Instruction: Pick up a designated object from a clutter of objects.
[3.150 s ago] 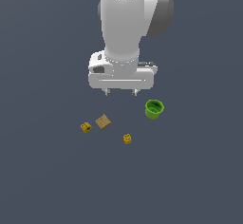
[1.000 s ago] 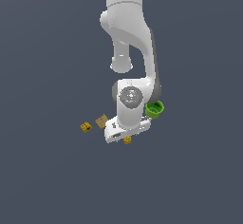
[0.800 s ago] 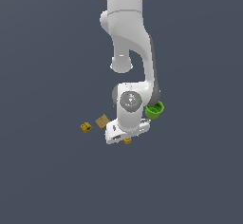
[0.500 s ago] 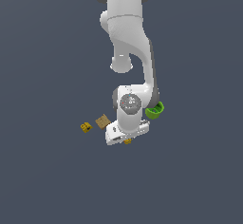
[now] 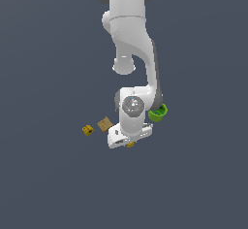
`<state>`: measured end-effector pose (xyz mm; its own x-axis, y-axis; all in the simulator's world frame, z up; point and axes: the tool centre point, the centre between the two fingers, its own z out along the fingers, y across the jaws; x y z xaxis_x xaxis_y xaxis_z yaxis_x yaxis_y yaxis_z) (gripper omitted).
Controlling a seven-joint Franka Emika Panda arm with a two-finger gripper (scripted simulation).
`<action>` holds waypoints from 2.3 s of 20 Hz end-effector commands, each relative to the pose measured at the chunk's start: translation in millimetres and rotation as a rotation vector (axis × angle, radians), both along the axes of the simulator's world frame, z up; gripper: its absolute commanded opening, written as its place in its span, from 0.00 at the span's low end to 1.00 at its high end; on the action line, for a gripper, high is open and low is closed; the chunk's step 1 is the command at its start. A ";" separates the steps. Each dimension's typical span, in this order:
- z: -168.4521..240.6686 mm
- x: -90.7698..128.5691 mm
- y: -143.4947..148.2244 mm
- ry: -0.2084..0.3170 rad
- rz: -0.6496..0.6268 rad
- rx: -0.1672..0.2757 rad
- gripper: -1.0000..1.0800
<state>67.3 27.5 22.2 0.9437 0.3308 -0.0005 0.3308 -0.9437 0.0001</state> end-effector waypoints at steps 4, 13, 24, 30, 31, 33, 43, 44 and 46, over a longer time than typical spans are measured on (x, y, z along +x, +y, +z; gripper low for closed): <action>4.2 -0.6 0.9 0.000 0.000 0.000 0.00; 45.4 -5.3 8.4 0.000 0.000 0.000 0.00; 157.3 -17.2 29.1 0.000 0.001 -0.001 0.00; 229.7 -23.9 42.4 0.000 0.001 -0.001 0.00; 241.1 -24.9 44.6 0.000 0.001 -0.001 0.00; 263.1 -26.6 48.7 0.000 0.001 -0.001 0.00; 343.0 -30.9 64.0 0.000 0.001 0.000 0.00; 347.8 -31.0 64.9 0.000 0.001 0.000 0.00; 355.7 -31.1 66.5 0.000 0.001 0.000 0.00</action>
